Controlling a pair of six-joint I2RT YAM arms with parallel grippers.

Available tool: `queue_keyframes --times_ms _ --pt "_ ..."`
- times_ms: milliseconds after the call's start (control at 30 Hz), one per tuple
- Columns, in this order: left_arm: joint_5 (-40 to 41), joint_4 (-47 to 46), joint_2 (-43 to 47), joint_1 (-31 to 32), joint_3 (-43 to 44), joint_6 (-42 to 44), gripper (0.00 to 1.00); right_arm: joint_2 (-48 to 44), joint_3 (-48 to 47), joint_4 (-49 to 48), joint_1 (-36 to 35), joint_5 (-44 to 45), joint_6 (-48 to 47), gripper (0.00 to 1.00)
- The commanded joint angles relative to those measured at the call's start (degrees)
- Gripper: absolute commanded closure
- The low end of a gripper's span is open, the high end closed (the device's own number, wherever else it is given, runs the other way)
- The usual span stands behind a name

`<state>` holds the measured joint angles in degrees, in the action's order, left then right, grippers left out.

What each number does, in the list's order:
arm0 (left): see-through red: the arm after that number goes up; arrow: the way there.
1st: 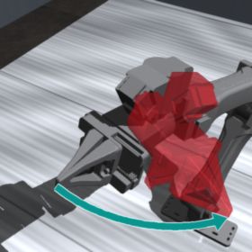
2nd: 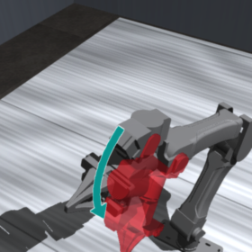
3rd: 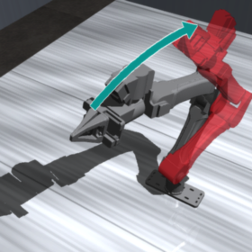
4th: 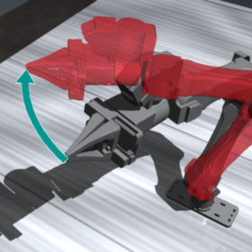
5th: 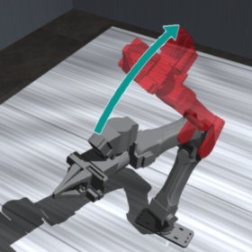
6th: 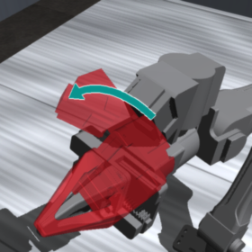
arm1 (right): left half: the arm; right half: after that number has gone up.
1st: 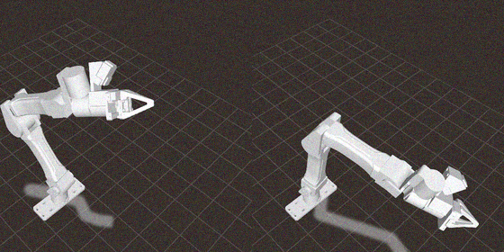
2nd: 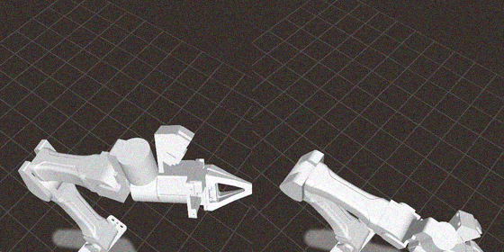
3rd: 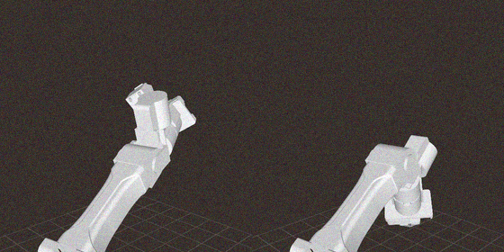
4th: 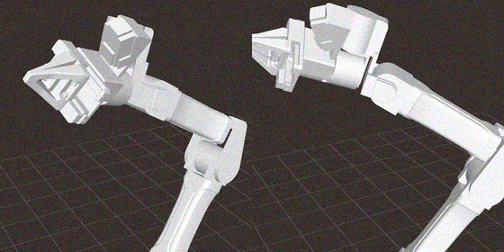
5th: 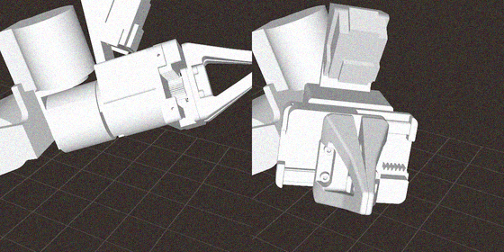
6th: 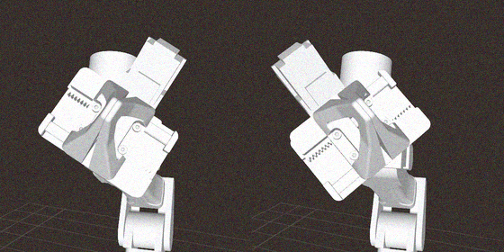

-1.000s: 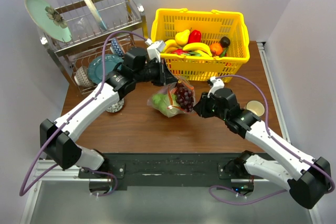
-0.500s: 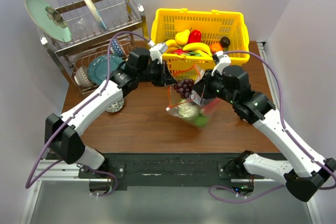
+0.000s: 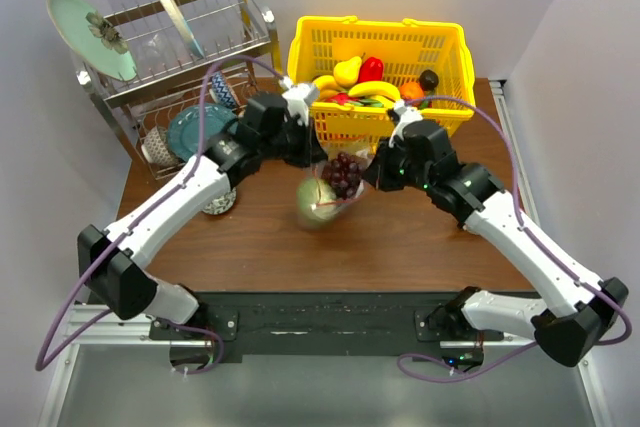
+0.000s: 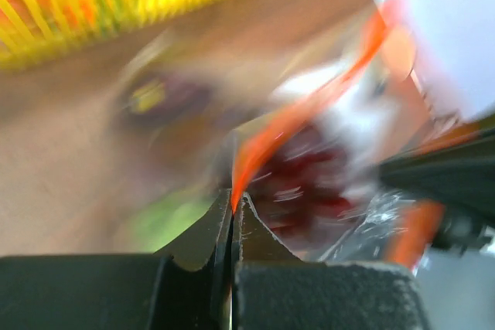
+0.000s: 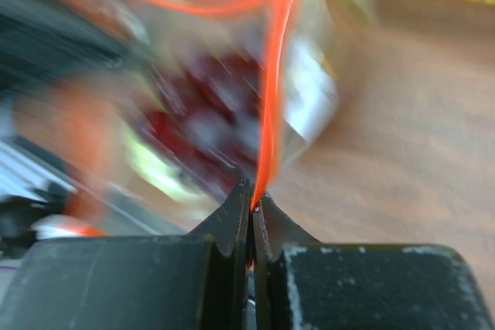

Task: Place the food in the zip-top bag and seal the zipper
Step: Adjust the zipper food storage bag at the center of the board.

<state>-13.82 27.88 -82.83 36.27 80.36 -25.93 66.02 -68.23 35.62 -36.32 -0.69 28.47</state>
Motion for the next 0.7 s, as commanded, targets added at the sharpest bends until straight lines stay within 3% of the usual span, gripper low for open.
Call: queue_keyframes --times_ms 0,233,300,433,667 --pt "0.37 -3.36 -1.11 2.49 -5.3 -0.96 1.0 -2.48 -11.49 -2.74 0.02 0.96 -1.4 1.0" --pt "12.94 10.78 -1.81 2.22 15.33 6.59 1.0 -0.19 -0.16 -5.55 0.02 -0.98 0.01 1.0" --pt "12.16 12.02 -2.16 2.22 15.71 6.6 1.0 -0.62 -1.63 -5.73 0.02 -1.07 0.27 1.0" --pt "6.89 7.9 -2.25 2.14 7.73 4.85 1.0 -0.98 -6.74 -4.07 0.02 0.6 -1.04 1.0" --pt "8.99 8.41 -2.78 2.14 8.76 6.07 1.0 2.01 -5.43 -6.25 0.1 -3.35 0.27 1.0"
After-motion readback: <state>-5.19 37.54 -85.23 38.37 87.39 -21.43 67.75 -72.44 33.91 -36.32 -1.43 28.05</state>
